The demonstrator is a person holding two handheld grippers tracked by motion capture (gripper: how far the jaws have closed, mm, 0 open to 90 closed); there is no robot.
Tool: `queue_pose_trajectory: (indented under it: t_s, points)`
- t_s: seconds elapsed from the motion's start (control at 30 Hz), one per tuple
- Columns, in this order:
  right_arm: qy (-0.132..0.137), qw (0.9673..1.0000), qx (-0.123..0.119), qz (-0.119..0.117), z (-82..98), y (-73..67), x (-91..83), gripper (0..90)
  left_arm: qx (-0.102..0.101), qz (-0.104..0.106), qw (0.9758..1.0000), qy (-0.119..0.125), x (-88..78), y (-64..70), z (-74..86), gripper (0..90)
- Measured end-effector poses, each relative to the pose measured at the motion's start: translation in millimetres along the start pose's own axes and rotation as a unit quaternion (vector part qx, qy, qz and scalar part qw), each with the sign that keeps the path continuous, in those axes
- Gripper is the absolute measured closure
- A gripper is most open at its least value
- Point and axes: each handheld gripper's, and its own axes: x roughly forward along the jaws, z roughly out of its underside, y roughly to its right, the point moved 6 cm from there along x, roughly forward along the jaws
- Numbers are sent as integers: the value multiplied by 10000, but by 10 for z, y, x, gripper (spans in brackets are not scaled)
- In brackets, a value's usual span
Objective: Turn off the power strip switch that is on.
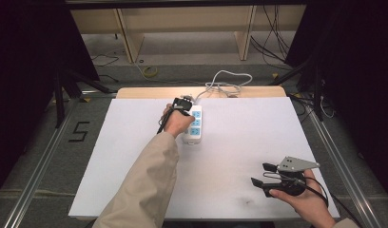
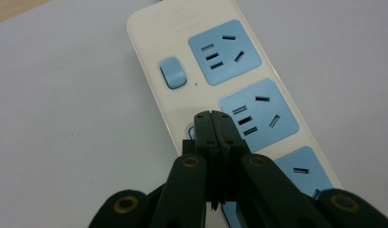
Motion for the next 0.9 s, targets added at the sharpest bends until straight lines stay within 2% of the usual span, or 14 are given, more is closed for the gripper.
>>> queue_pose_trajectory:
  t_s: [0.17, 0.23, 0.4, 0.57, 0.7, 0.83, 0.9]
  points:
    - [4, 10000, -12, -8, 0, -2, 1, 288, -26, -32, 10000, -1, 1, 4, 0, 900]
    - [3, 10000, -5, -13, -1, -4, 1, 289, 29, -50, 10000, -44, -1, 3, -2, 900]
    - [-3, 10000, -5, -24, 1, -6, 2, 289, -28, -33, 10000, -36, 4, 2, -2, 900]
    - [-15, 10000, -33, -31, 3, -9, 9, 289, 110, -157, 9998, -47, 8, 16, -2, 900]
    - [-14, 10000, -29, -31, 1, -11, 10, 289, -82, 7, 10000, -45, 8, -13, -1, 900]
    - [-19, 10000, -32, -26, 3, -6, 8, 290, 21, -80, 10000, -45, 8, 3, -2, 900]
    - [-18, 10000, -31, -25, 2, -9, 9, 291, -30, -82, 10000, -40, 9, 3, -2, 900]
